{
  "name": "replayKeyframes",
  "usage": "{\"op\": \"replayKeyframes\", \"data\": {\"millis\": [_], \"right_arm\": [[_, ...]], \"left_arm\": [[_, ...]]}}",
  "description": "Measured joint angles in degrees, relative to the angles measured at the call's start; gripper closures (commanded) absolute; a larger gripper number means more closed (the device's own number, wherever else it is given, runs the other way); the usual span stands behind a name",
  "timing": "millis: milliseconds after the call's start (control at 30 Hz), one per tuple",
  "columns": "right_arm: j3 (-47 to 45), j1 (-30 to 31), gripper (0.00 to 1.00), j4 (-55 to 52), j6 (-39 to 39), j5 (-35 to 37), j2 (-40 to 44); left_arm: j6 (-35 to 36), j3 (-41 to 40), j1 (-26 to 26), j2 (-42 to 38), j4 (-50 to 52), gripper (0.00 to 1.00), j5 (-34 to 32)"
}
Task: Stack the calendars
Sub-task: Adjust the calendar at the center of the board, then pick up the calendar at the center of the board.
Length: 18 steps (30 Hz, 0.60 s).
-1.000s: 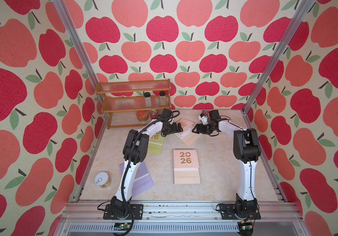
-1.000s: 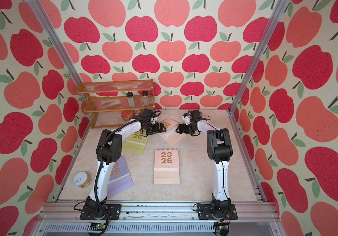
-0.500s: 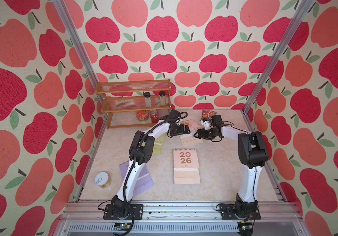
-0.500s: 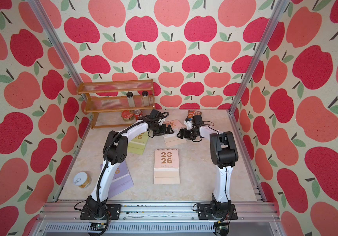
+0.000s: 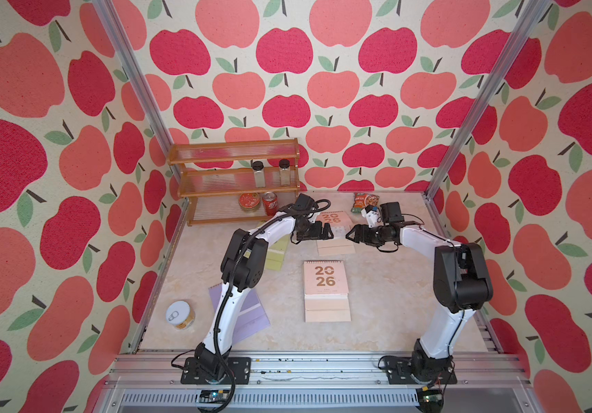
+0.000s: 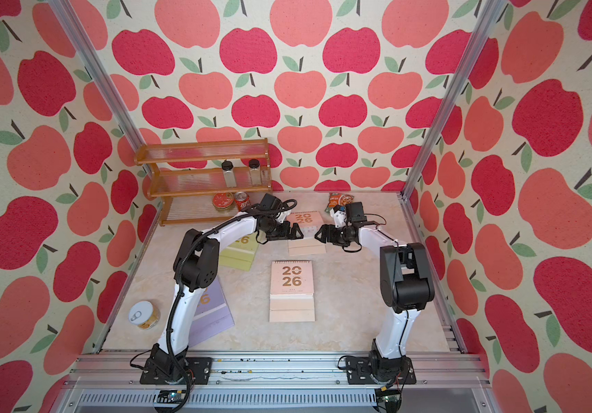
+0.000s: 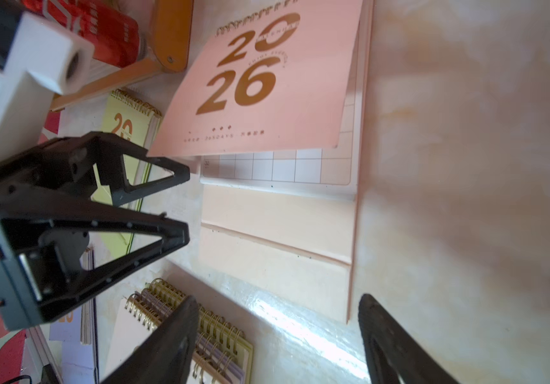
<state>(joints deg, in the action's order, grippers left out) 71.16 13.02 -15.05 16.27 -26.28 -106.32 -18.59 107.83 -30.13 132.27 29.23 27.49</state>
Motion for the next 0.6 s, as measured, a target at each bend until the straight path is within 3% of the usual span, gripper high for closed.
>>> {"op": "replayKeyframes", "data": {"millis": [300,600], "right_arm": [[8.3,-0.7,0.22,-2.1,0.4,0.3,-4.1],[20.2,-1.0,0.23,-7.4,0.4,1.6,-14.3]], "left_arm": [[0.0,-3.5,1.7,-7.7,-5.6,0.0,-0.7],[-2.6,7.3,2.8,1.3,-3.4,0.0,-1.6]]}}
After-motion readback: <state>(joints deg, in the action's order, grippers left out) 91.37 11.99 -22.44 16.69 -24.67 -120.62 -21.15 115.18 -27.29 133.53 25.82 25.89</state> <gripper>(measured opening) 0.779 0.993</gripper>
